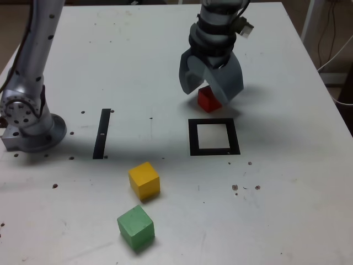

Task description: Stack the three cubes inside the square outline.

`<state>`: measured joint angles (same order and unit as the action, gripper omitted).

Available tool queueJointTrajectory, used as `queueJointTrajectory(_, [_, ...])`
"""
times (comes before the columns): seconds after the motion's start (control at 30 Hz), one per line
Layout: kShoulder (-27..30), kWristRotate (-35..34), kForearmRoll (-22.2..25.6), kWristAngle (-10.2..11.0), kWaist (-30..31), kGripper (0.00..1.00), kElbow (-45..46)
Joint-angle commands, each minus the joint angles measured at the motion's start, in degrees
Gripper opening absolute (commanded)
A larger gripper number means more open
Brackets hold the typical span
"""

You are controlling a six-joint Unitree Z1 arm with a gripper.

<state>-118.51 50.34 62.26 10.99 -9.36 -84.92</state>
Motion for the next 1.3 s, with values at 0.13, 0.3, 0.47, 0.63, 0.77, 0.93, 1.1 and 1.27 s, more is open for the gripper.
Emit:
queueJointTrajectory(0.13, [-0.4, -2.0, -1.3, 1.1, 1.6, 0.89, 1.0])
queueJointTrajectory(0.3, [-0.7, -4.0, -1.4, 2.5, 1.9, 0.73, 0.9])
queueJointTrajectory(0.47, [-0.6, -4.9, -2.3, 3.6, 2.1, 0.50, 0.9])
queueJointTrajectory(0.63, [-0.6, -4.9, -2.6, 3.9, 2.5, 0.46, 1.0])
queueJointTrajectory(0.77, [-0.6, -5.0, -2.7, 4.0, 2.8, 0.45, 1.0])
queueJointTrajectory(0.93, [-0.6, -5.2, -2.8, 4.3, 2.9, 0.45, 1.2])
queueJointTrajectory(1.1, [-0.6, -5.6, -2.8, 4.6, 2.9, 0.45, 1.2])
queueJointTrajectory(1.27, [-0.6, -5.8, -2.7, 4.7, 2.9, 0.45, 1.2])
